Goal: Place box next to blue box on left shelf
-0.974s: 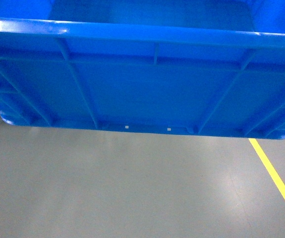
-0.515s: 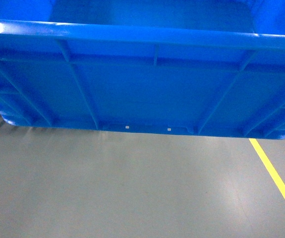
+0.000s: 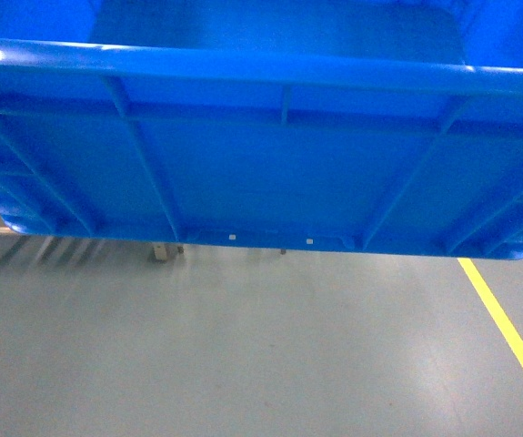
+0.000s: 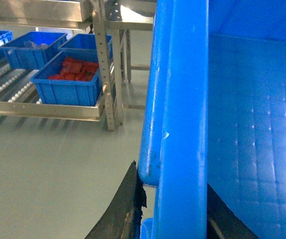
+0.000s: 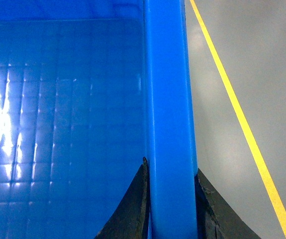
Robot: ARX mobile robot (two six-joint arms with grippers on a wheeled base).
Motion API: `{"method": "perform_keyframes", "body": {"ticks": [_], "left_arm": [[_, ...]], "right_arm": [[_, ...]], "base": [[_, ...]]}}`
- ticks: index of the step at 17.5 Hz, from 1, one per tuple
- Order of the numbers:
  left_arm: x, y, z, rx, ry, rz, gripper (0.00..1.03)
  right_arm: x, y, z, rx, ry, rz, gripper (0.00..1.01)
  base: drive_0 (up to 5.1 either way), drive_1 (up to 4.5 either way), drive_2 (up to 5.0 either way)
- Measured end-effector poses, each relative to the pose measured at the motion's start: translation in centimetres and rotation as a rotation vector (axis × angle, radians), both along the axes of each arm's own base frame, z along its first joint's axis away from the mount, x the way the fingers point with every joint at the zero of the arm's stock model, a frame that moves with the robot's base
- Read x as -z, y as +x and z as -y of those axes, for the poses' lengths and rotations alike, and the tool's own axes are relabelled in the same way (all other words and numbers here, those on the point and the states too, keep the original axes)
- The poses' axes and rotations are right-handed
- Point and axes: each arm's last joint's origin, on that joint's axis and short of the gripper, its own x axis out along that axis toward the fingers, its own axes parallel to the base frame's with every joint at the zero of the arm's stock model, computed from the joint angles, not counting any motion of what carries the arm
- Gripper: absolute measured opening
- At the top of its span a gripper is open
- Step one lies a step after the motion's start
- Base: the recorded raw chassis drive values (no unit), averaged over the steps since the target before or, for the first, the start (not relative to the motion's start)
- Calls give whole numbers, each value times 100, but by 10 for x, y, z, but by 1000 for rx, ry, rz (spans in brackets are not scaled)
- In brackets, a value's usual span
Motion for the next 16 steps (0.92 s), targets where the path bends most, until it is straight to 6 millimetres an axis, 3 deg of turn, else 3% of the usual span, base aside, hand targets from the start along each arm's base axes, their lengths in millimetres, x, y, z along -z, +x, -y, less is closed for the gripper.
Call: {"method": "perform_keyframes", "body": {"ticks": [16], "left_arm": [[0, 0, 0, 1, -1, 1, 16]], "right_arm": [[0, 0, 0, 2, 0, 2, 17]], "base": [[3, 419, -413]]}}
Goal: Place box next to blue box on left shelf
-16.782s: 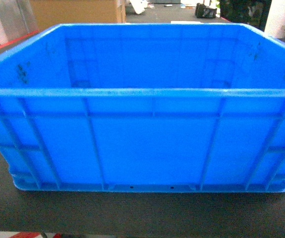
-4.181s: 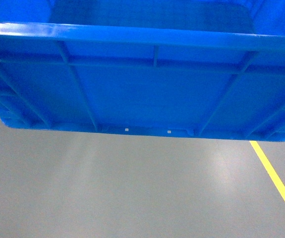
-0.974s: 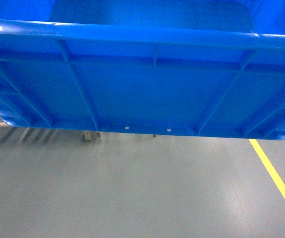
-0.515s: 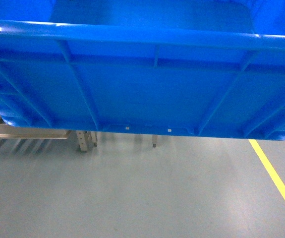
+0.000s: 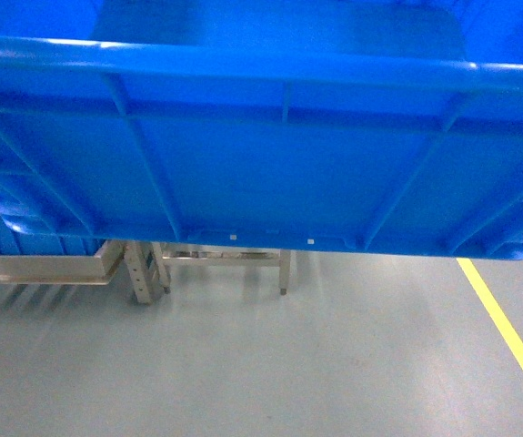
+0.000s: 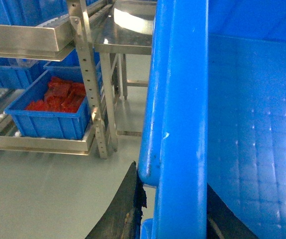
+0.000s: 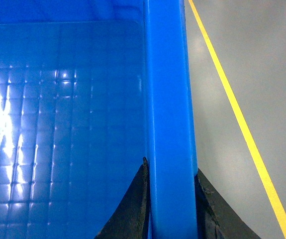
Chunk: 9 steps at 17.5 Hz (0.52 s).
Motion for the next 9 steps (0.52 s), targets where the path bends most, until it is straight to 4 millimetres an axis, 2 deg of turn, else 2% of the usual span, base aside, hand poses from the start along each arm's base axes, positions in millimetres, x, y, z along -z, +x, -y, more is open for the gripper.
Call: {"method": "perform_keyframes", "body": {"ticks": [2, 5, 9], "left_arm": [[0, 0, 0, -1, 0, 1, 16], [1, 1, 0, 0, 4, -3, 16], [0, 1, 1, 3, 1, 3, 16]], "right_arm": [[0, 0, 0, -1, 1, 1, 17], [2, 1, 0, -2, 0, -7, 17], [1, 1, 0, 3, -1, 0, 17]], "base": [[4, 427, -419], [0, 0, 0], [-460, 143, 378]]}}
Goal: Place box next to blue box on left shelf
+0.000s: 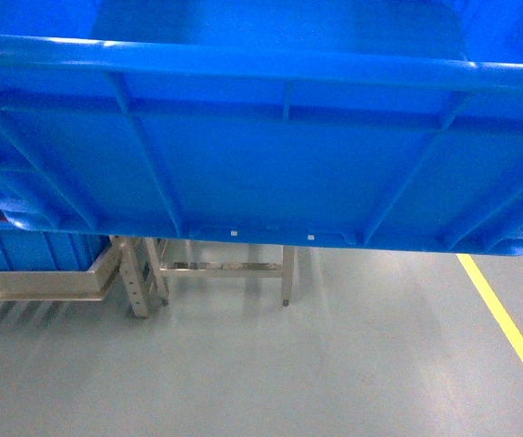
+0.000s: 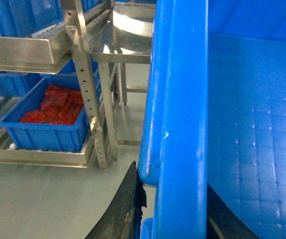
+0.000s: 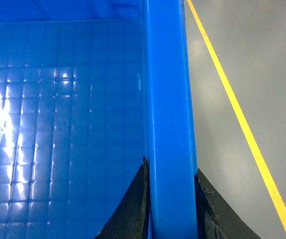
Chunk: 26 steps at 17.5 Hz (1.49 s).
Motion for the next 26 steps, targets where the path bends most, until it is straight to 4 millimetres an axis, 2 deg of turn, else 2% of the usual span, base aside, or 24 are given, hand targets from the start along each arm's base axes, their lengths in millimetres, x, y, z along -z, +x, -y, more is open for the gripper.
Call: {"method": "perform_keyframes", "body": {"ticks": [7, 26], "left_arm": [[1, 0, 0, -3, 0, -7, 16], [0, 0, 0, -4, -1, -5, 16]], "right_arm": [[0, 0, 0, -3, 1, -2, 17], [-1, 0, 0, -4, 1, 4, 17]], "base": [[-477, 142, 353], [-494, 246, 246]]}}
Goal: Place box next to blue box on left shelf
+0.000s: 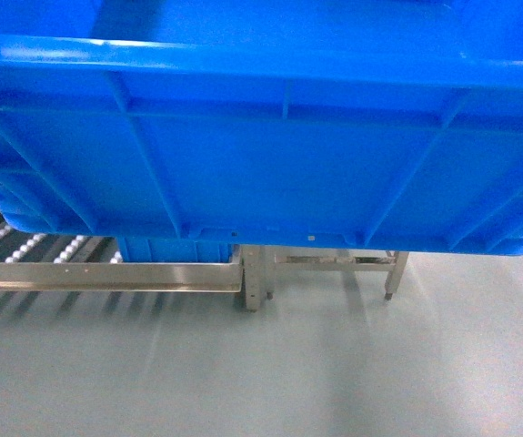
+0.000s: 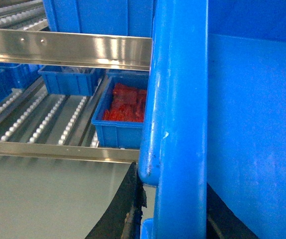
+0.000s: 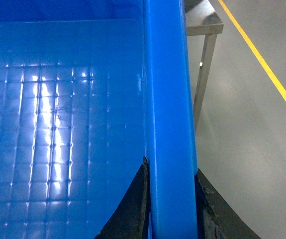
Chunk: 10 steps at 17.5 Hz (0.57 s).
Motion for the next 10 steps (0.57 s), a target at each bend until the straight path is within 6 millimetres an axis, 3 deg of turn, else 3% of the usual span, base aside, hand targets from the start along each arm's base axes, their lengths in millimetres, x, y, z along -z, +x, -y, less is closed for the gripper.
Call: {"method": "perform_keyframes", "body": {"ticks": [10], "left_arm": [[0, 0, 0, -1, 1, 0, 16]], "right_arm": [[0, 0, 0, 0, 0, -4, 17]], "base": [[-495, 241, 241]]}}
